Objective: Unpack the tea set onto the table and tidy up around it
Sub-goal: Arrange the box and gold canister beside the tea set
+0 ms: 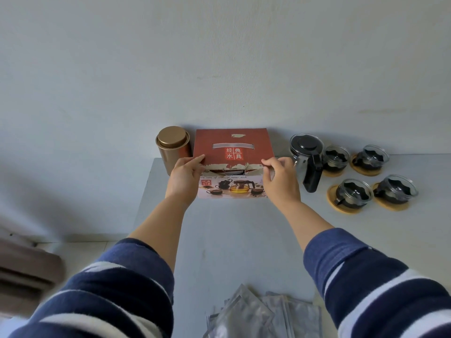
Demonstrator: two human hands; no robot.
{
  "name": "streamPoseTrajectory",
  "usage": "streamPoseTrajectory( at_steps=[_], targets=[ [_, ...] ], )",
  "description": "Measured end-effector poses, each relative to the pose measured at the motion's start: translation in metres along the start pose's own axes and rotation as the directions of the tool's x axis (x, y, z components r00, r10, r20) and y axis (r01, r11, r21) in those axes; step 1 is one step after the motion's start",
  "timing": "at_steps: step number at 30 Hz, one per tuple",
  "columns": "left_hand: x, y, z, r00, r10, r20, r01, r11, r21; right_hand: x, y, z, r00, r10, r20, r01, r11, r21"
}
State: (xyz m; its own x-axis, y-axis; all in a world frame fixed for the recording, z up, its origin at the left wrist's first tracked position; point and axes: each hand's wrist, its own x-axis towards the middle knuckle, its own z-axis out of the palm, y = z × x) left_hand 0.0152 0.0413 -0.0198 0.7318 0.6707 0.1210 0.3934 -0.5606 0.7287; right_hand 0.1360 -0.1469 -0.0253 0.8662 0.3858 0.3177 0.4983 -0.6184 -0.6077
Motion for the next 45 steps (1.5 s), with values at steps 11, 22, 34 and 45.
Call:
streamPoseTrajectory(
  at_steps=[11, 22, 34, 45],
  targets=[
    [0.031, -0.033, -0.053, 0.976, -0.117, -0.183, 0.108, 0.992, -0.059, 0.016, -0.106, 0.037, 0.956, -0.275, 0.103, 0.273, 0.961, 0.039],
    [0.003, -0.099, -0.021, 0.845, -0.345, 0.409, 0.117, 0.865, 0.489, 0.081, -0.172, 0.121, 0.883, -0.098, 0.458, 0.279, 0.896, -0.346],
    [0.004, -0.095, -0.016, 0.841, -0.346, 0.415, 0.066, 0.828, 0.557, 0.078, -0.191, 0.124, 0.954, -0.134, 0.270, 0.163, 0.983, -0.089],
    [-0.054, -0.034, 0.010, 0.887, -0.328, 0.324, 0.054, 0.771, 0.635, 0.040, -0.171, -0.018, 0.950, 0.081, 0.300, -0.256, 0.750, 0.609]
  ],
)
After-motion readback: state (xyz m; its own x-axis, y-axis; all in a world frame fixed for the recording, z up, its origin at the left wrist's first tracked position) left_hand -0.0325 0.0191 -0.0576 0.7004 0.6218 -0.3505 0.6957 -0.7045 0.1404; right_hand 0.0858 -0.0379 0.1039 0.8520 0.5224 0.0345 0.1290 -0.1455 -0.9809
